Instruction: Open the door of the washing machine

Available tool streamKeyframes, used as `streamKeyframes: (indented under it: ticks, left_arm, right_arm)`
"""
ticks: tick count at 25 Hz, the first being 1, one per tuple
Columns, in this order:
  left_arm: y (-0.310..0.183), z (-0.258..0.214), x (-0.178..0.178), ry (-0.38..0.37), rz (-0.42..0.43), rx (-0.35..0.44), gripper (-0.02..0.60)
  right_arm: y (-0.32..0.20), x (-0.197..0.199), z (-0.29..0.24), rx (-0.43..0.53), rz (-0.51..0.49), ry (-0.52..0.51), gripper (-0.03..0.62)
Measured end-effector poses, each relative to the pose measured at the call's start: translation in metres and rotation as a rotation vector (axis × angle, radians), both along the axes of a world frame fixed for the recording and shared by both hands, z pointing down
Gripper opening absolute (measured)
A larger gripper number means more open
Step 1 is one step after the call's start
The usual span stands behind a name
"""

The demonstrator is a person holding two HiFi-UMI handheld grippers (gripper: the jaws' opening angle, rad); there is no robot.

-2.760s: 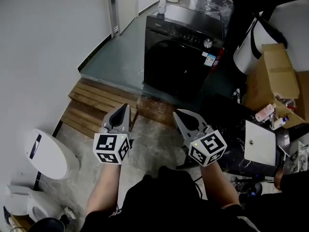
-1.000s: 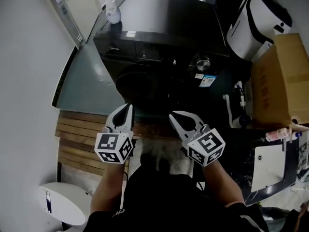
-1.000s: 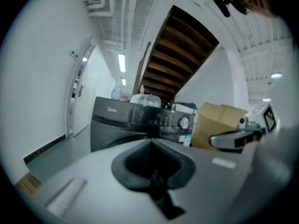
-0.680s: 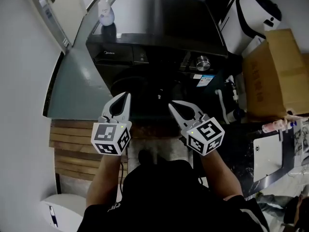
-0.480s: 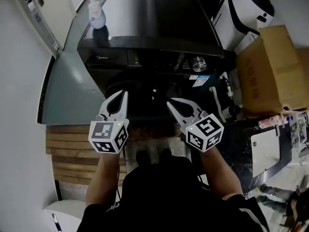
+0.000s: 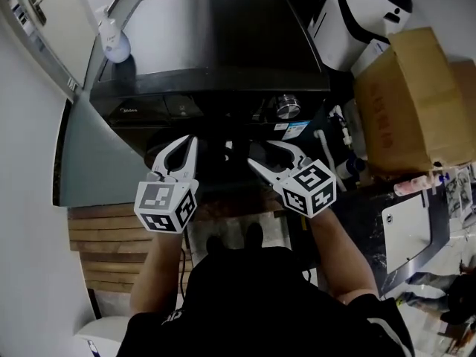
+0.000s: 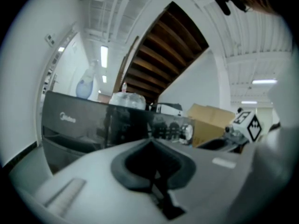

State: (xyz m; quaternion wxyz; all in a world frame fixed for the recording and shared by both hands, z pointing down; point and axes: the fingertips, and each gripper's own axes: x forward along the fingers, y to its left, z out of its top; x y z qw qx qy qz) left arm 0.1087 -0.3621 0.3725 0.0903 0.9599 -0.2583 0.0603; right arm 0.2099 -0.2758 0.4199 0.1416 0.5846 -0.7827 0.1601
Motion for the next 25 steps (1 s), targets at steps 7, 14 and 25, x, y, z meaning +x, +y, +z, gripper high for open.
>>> streamKeyframes:
  ticks: [7,14,25]
  left_arm:
    - [0.003,0.008,0.030,-0.028,0.025,-0.015,0.009]
    - [0.014,0.019,0.043,-0.059,0.039,-0.029,0.009]
    - [0.022,0.041,0.042,-0.093,0.021,-0.072,0.009]
  right_arm:
    - [-0.007,0.029,0.034,-0.115,-0.046,0.055,0.342]
    - [-0.008,0.039,0.065,-0.186,-0.108,0.083,0.333]
    - [-0.010,0.055,0.106,-0.303,-0.167,0.143,0.311]
